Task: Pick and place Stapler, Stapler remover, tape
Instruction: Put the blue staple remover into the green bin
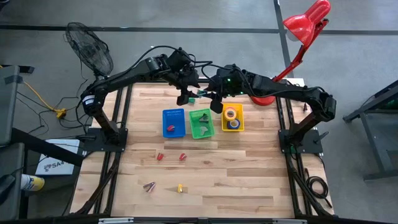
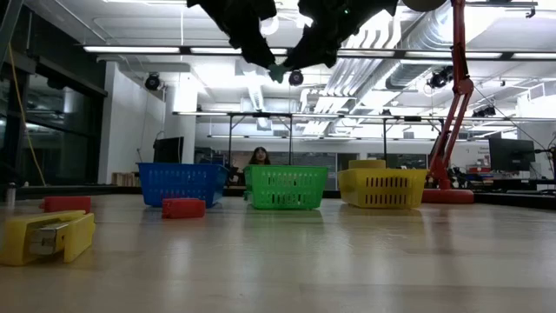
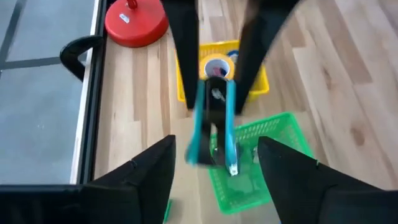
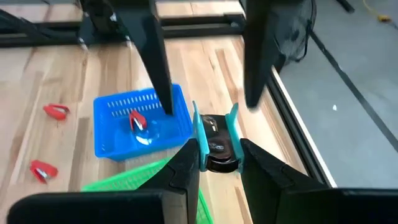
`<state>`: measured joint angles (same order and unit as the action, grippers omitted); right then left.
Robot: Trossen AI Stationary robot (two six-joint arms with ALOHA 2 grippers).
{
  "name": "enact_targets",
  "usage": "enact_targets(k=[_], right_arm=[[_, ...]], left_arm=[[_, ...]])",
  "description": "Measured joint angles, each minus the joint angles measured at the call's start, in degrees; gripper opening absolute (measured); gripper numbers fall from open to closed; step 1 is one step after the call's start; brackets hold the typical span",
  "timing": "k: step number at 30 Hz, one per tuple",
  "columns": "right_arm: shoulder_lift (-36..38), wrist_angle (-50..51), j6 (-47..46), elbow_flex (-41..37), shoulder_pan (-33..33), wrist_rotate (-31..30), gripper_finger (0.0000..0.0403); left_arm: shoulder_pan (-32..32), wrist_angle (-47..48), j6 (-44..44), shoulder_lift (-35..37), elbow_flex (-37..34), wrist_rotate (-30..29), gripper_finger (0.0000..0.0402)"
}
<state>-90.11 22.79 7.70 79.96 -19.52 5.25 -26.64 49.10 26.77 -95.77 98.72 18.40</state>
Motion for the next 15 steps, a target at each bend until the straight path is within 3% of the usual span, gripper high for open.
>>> enact_targets(k=[15], right_arm=[[0.02,2.72,-0.02,0.0,-1.13,1.61,0.0081]], left_arm=[[-3.01,13.53,2.8,6.09,-0.07,-16.15,0.0229]])
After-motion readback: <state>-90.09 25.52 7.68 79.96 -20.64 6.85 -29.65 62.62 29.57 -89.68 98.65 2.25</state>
